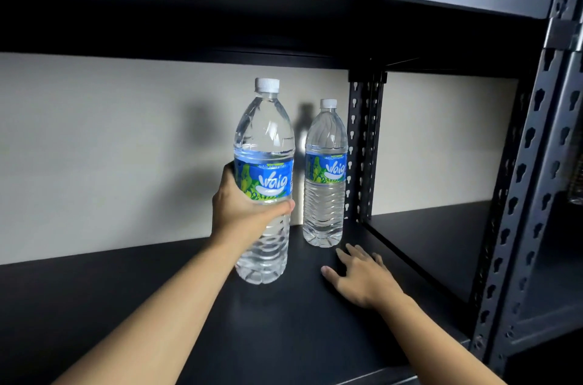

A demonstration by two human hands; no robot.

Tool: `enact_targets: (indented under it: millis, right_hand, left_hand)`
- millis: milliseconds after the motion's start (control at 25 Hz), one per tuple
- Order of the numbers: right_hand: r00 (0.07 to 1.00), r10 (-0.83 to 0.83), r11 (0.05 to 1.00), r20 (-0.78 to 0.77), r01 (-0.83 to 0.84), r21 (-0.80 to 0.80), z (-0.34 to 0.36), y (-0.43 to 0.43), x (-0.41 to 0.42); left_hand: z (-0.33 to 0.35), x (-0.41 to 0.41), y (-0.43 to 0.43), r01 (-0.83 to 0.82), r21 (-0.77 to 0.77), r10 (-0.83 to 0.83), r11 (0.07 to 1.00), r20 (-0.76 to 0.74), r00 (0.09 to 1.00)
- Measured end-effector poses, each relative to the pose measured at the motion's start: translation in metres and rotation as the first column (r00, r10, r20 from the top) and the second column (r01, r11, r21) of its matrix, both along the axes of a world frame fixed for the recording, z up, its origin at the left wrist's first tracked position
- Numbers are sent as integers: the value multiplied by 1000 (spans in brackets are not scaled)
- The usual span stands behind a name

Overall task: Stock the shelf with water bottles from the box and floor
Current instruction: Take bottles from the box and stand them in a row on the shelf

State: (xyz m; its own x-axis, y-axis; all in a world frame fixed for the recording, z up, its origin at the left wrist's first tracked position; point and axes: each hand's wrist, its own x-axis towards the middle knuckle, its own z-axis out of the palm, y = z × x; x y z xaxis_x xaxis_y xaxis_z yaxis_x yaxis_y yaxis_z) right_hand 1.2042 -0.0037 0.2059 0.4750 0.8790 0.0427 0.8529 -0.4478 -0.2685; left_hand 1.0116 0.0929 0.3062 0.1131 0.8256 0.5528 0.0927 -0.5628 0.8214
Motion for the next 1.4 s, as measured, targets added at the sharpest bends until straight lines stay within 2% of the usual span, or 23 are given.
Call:
enact_targets:
  millis: [160, 440, 680, 840, 1080, 1400]
  right_hand:
    - [1000, 0, 1000, 19, 0, 20, -1, 1, 0]
    - [999, -6, 999, 46, 4, 41, -2, 2, 1]
    - [999, -5, 999, 44, 3, 46, -1, 1, -1]
    - [1000, -9, 998, 22, 8, 63, -2, 0, -2]
    - [999, -41, 995, 9, 40, 92, -2, 1, -1]
    - [998, -55, 996, 12, 54, 77, -3, 3, 1]
  left_hand:
    - [9, 18, 25, -10, -18, 9, 1000, -11, 1000]
    - [-18, 36, 71, -37, -46, 36, 998, -35, 999]
    - [-46, 30, 84, 79, -169, -100, 982, -123, 987]
    - [-95, 25, 59, -55, -266, 17, 962, -140, 990]
    - [-106, 26, 59, -83, -239, 55, 967, -122, 991]
    - [-109, 28, 63, -19, -255, -21, 967, -154, 988]
